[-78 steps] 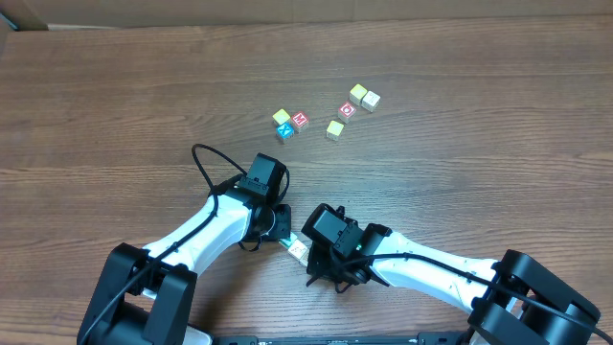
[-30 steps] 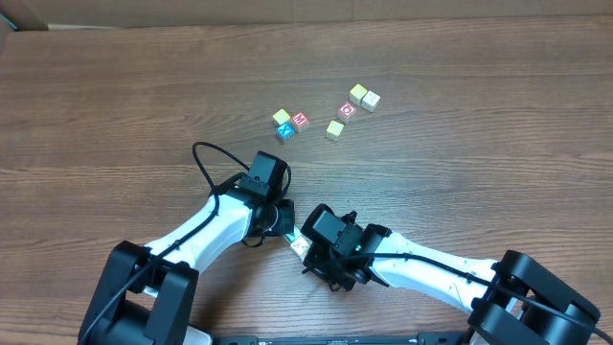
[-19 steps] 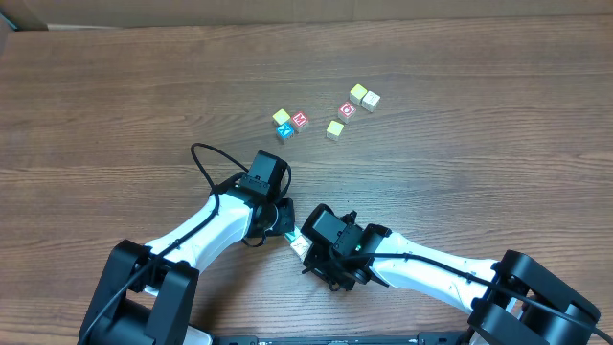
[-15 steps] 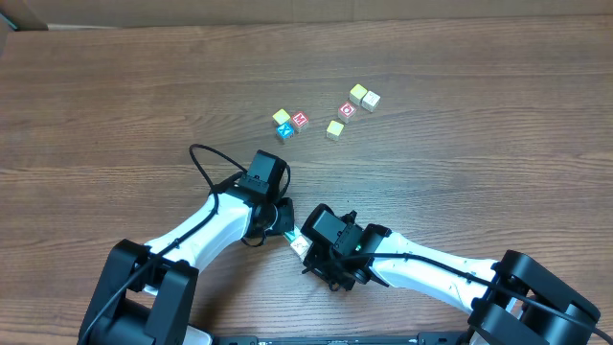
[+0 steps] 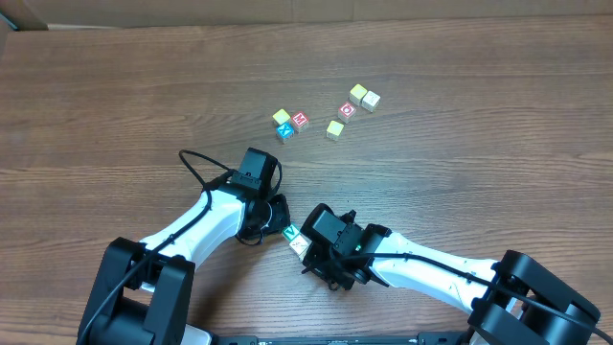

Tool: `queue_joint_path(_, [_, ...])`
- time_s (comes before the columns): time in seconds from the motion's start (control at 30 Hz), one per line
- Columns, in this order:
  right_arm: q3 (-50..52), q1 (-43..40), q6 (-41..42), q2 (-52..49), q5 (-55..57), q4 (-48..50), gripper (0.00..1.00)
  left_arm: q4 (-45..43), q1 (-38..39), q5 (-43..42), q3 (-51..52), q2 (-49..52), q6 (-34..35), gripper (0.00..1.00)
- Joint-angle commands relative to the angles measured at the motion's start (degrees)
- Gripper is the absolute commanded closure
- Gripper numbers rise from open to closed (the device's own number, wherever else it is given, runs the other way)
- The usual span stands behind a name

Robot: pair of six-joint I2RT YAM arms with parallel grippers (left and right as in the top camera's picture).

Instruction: Flip 5 blocks

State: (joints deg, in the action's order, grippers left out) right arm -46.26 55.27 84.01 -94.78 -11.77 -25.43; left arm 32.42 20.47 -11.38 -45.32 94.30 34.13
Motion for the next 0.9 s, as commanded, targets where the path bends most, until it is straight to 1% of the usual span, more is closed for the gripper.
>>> queue_joint_path(0.0, [-0.6, 0.4, 0.5, 0.1, 0.3, 0.3, 0.96, 2.9, -1.0, 7.3, 4.3, 4.8, 5.0, 0.96])
queue_joint_path(0.23, [-0.6, 0.4, 0.5, 0.1, 0.3, 0.3, 0.96, 4.3, -1.0, 7.2, 4.3, 4.8, 14.6, 0.96])
queue_joint_path(0.27, [-0.6, 0.4, 0.5, 0.1, 0.3, 0.3, 0.96, 4.4, -1.0, 7.2, 4.3, 4.8, 15.1, 0.96])
queue_joint_path(0.47, [-0.6, 0.4, 0.5, 0.1, 0.6, 0.3, 0.96, 3.3, -1.0, 5.8, 4.3, 4.8, 15.2, 0.96])
queue_joint_path(0.87, [-0.6, 0.4, 0.4, 0.1, 0.5, 0.3, 0.96, 0.0, -1.0, 5.8, 4.3, 4.8, 15.2, 0.96])
